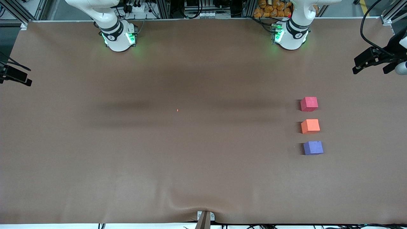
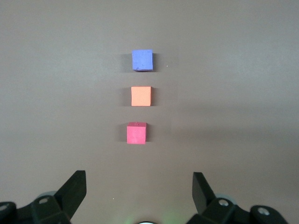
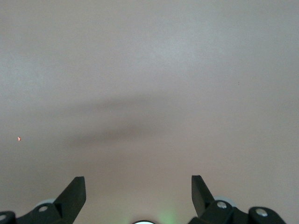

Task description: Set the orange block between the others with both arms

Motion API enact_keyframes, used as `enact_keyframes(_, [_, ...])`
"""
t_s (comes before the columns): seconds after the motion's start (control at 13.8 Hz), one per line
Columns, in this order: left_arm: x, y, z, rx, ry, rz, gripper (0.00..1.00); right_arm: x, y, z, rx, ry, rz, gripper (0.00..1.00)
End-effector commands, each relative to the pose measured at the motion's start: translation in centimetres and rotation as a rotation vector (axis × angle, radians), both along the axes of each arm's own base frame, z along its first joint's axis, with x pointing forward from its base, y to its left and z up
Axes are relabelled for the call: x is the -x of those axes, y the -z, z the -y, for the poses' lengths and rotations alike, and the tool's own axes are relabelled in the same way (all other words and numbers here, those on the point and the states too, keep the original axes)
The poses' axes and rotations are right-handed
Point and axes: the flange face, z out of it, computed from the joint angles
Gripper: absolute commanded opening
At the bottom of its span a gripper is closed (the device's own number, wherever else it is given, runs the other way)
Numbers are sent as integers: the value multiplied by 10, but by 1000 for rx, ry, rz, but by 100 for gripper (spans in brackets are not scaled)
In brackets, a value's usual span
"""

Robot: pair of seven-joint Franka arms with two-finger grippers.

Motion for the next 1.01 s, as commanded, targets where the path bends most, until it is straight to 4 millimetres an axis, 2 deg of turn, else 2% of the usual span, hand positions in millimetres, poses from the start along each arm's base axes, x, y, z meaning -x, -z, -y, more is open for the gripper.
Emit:
enact_keyframes(0.0, [0,-3,0,1,1,2,100,1,0,-5,8,9,1,100])
enact_keyframes(0.94, [6,-7,-6,2,-20,-10,100,1,3,-12,8,-5,-10,100])
